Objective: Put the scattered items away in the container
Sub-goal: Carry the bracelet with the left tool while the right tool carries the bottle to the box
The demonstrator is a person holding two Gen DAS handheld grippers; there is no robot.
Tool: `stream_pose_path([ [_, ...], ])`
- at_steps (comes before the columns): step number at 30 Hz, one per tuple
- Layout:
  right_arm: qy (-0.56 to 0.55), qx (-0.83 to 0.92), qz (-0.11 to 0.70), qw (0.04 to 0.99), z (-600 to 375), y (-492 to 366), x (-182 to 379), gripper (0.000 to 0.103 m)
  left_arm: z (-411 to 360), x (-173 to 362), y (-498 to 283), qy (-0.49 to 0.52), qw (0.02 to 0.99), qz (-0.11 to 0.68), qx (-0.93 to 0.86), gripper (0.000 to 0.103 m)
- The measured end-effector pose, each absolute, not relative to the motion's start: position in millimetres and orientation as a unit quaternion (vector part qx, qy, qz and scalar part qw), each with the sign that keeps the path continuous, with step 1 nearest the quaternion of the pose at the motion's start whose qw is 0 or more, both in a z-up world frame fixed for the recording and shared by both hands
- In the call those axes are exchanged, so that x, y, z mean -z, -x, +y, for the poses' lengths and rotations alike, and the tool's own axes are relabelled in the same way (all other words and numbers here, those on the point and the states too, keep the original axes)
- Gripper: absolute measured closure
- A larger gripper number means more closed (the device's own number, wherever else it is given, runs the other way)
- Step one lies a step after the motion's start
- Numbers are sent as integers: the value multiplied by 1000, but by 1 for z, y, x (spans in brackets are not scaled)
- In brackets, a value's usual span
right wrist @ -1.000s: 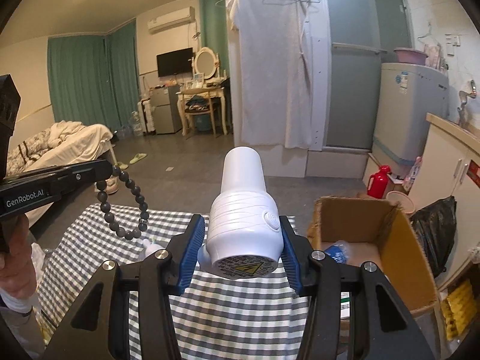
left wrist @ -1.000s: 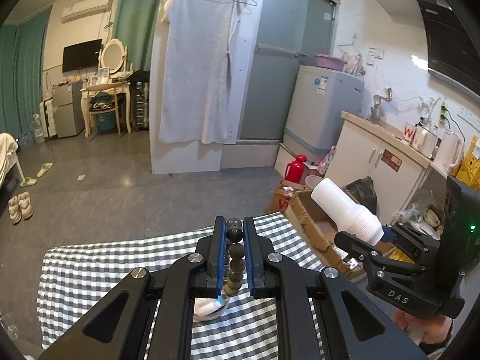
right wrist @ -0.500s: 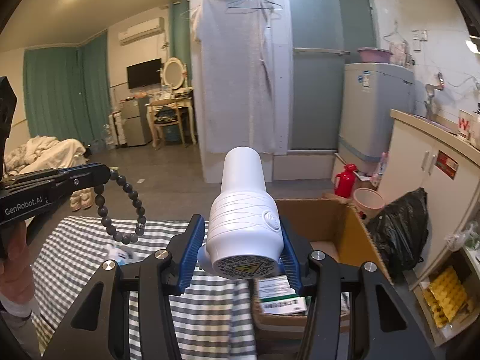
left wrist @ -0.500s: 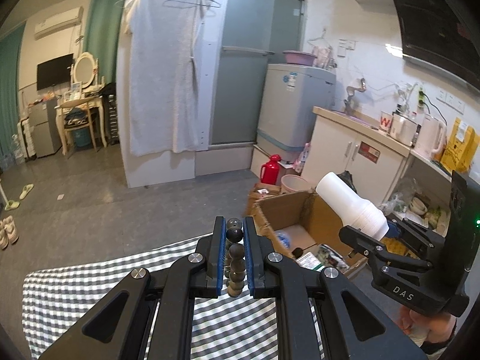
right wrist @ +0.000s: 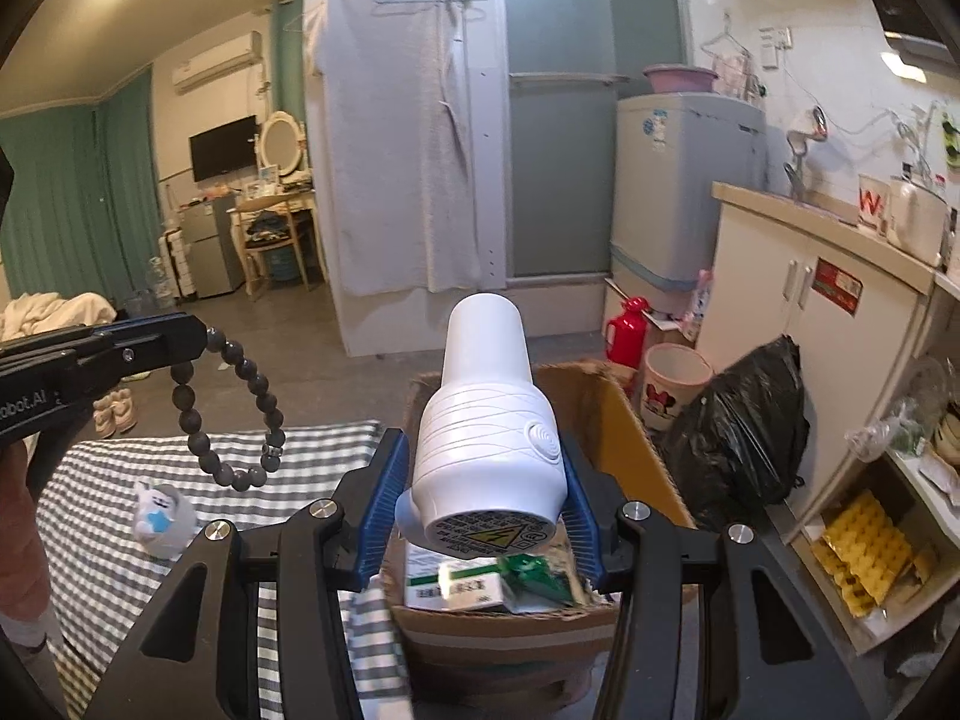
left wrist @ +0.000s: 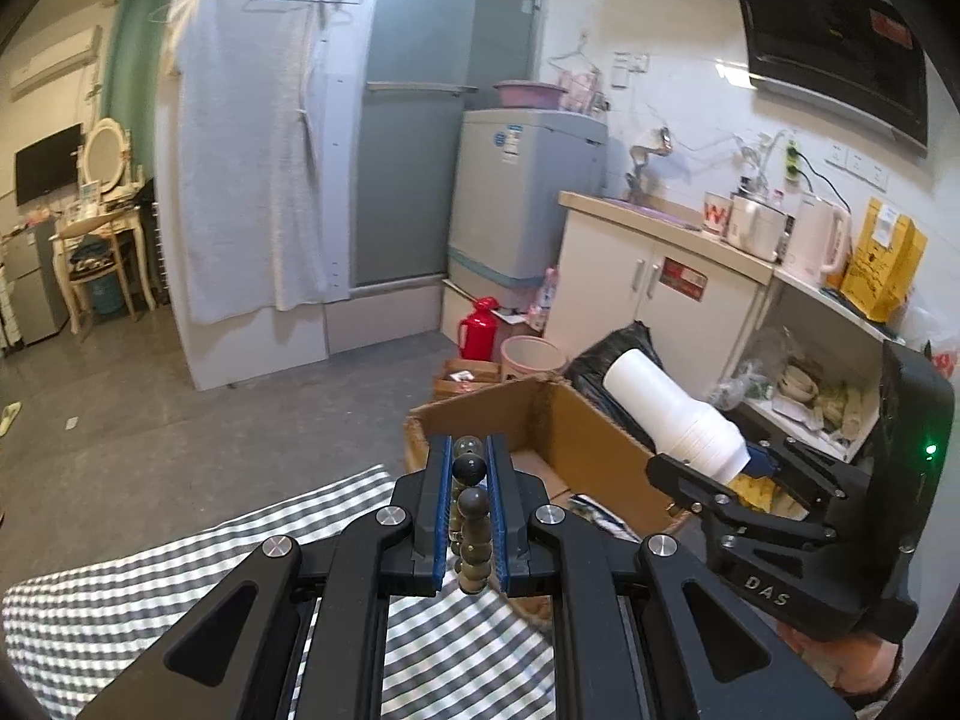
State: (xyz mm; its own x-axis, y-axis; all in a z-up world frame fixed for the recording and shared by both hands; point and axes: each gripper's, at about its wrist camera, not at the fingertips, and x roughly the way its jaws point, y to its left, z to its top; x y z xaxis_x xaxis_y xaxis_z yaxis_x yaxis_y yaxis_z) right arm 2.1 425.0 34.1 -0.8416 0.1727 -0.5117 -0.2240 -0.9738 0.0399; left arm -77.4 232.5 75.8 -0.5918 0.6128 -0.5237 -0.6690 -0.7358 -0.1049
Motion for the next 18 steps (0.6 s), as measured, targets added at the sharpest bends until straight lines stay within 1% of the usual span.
stream_pose_path([
  [9, 296, -943, 62, 139, 467, 11, -4, 55, 288, -60, 85, 301, 400, 65, -863, 92],
  [13, 319, -934, 72, 145, 483, 22, 15, 54, 313, -45, 95, 327, 419, 69, -844, 92],
  [18, 348, -923, 76, 148, 494, 37, 37, 55, 344, -22, 106, 348, 419, 82, -835, 92],
])
